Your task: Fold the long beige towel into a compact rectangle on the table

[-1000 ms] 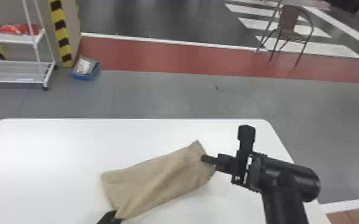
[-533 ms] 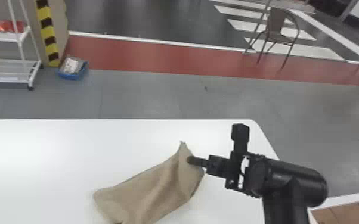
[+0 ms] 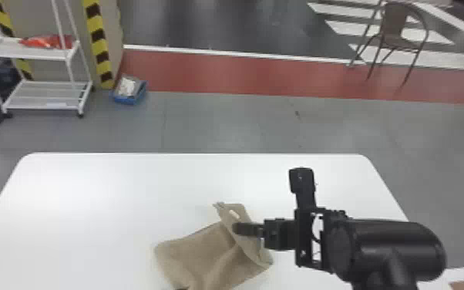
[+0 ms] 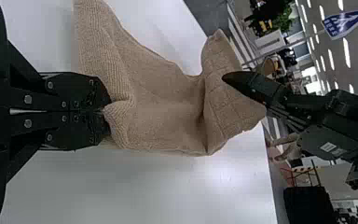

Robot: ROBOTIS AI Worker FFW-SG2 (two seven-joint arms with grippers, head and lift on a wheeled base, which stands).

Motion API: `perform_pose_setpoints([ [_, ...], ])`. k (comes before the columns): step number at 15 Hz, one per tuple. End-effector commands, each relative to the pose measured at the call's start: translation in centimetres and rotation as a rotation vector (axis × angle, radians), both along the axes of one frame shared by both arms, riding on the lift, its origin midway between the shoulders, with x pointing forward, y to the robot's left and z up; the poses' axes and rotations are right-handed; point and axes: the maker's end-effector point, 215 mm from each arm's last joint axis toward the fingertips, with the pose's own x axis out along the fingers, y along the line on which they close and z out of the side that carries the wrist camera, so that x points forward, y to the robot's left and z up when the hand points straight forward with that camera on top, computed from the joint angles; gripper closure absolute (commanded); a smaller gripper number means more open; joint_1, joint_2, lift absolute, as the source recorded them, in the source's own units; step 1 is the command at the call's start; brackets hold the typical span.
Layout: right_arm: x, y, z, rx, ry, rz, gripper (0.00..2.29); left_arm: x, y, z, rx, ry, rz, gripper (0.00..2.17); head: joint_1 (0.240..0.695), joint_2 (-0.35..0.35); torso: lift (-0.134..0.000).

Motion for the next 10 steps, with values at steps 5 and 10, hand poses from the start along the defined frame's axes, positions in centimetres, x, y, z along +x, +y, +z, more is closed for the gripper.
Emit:
perform_pose_setpoints([
  [5,-3.2,5.6,1.5,0.008,-0.001,0.130,1.48,0.5,0.4,-0.2,0.002,0.002,0.010,1.73,0.695,-0.086,0.000],
  [10,-4.1,8.2,-0.5,-0.077,0.022,0.211,1.48,0.5,0.3,-0.1,0.002,0.000,0.012,1.73,0.695,-0.031,0.000],
])
